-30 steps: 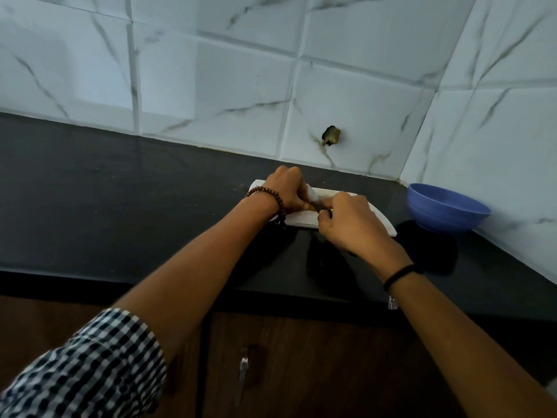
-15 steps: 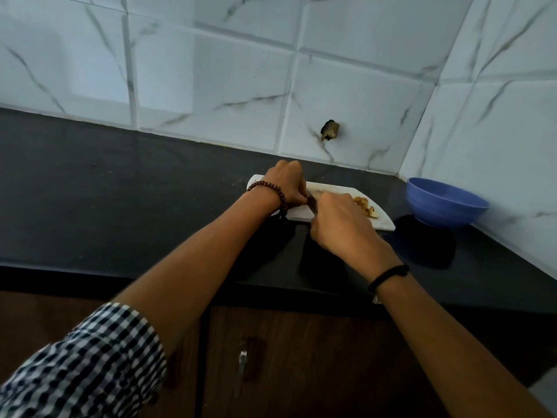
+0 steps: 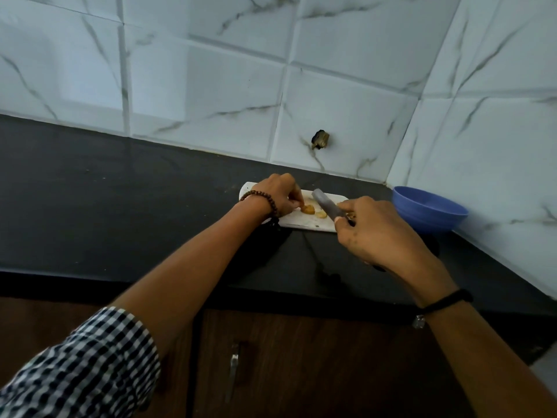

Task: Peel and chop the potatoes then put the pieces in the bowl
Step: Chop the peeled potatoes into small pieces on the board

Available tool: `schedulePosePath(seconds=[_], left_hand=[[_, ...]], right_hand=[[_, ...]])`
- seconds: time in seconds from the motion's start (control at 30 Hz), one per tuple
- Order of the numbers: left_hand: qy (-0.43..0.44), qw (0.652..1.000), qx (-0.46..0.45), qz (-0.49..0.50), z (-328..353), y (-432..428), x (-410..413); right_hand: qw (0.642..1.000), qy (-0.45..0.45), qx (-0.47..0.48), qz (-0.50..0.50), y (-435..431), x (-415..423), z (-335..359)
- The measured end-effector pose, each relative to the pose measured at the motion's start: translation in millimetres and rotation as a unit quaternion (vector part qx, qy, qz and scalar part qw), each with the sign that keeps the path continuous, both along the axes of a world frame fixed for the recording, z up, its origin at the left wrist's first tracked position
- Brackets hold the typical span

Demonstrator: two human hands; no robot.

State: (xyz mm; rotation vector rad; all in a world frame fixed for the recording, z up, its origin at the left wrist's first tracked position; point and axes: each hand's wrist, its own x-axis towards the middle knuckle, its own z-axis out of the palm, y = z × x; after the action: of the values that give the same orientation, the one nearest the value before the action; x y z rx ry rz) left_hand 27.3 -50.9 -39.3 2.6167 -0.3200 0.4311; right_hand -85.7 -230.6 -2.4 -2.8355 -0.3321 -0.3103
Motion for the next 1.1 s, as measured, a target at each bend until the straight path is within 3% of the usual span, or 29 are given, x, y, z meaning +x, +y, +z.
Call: schedulePosePath(seconds=[0.1, 0.27, 0.43, 0.77, 1.0, 1.1], left_hand=[[-0.007, 0.999, 0.024, 0.030, 0, 5, -1], [-0.106, 0.981, 0.088, 0.137, 2, 15, -2], [-0.097, 0.970, 0.106, 0.196, -3, 34, 10], [-0.064, 0.980, 0.140, 0.130, -7, 24, 22], [-0.092, 0.992, 0.019, 0.087, -6, 24, 26], [-0.065, 0.996, 0.042, 0.045, -6, 19, 25]], right_hand=[[1.000, -0.021, 0.001, 0.009, 4, 1, -3], [0.999, -0.003, -0.023, 0.039, 13, 6, -16], [1.000, 0.014, 0.000, -0.007, -6, 18, -20], [0.996, -0.043, 0.079, 0.028, -6, 33, -27], [0.979, -0.117, 0.160, 0.055, 12, 48, -36], [0.973, -0.111, 0.190, 0.064, 14, 49, -40]])
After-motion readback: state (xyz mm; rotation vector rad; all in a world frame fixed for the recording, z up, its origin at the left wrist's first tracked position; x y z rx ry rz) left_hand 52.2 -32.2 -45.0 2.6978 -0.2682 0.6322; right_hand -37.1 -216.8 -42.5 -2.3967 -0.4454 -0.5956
